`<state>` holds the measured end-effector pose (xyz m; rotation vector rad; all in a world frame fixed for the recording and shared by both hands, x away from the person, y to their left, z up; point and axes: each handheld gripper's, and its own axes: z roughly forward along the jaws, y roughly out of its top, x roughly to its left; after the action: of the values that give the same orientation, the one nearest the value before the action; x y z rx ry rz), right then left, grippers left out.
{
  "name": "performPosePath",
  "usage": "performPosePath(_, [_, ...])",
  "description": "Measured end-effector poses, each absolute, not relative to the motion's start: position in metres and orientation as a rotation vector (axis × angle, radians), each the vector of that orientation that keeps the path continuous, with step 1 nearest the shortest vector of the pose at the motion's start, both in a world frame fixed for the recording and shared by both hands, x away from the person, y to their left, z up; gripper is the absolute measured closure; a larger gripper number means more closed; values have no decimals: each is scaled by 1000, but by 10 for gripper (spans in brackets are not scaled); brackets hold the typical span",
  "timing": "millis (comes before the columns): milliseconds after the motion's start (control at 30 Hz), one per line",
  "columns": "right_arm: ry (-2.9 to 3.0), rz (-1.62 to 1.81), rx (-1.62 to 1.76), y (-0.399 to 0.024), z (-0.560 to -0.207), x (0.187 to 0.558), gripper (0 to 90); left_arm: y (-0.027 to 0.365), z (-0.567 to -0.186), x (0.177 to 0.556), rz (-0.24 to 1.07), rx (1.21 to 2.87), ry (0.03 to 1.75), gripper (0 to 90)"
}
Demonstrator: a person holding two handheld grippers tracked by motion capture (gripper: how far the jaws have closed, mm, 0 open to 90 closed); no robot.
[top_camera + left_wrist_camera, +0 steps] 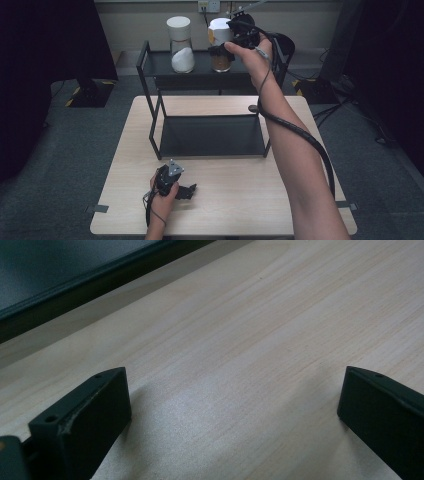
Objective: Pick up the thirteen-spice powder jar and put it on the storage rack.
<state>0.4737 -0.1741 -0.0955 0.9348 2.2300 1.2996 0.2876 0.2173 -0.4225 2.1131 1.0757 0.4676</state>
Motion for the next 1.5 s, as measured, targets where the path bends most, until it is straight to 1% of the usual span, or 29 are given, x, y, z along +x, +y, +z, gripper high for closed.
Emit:
performPosePath(200, [2223, 1295, 929, -173, -96, 471, 292, 217, -422, 288, 467, 2113, 1076, 0])
performPosePath(300, [2205, 1295, 931, -173, -97, 469, 237, 217, -422, 288, 468, 2113, 1076, 0])
performPosePath(433, [2201, 1278, 955, -173, -95, 466, 113, 217, -422, 288, 468, 2113, 1075, 0])
performPosePath(533, [2202, 1280, 967, -176, -96, 464, 70, 217, -422, 288, 468, 2113, 1076, 0])
performPosePath(733, [2176, 1290, 954, -181, -100, 453, 18, 217, -422, 288, 467, 2114, 1076, 0])
performPosePath(833, [2169, 1292, 952, -183, -102, 446, 5, 217, -422, 288, 468, 2114, 1076, 0])
performPosePath(1500, [2133, 1305, 971, -205, -122, 417, 8, 217, -422, 288, 467, 2114, 1075, 0])
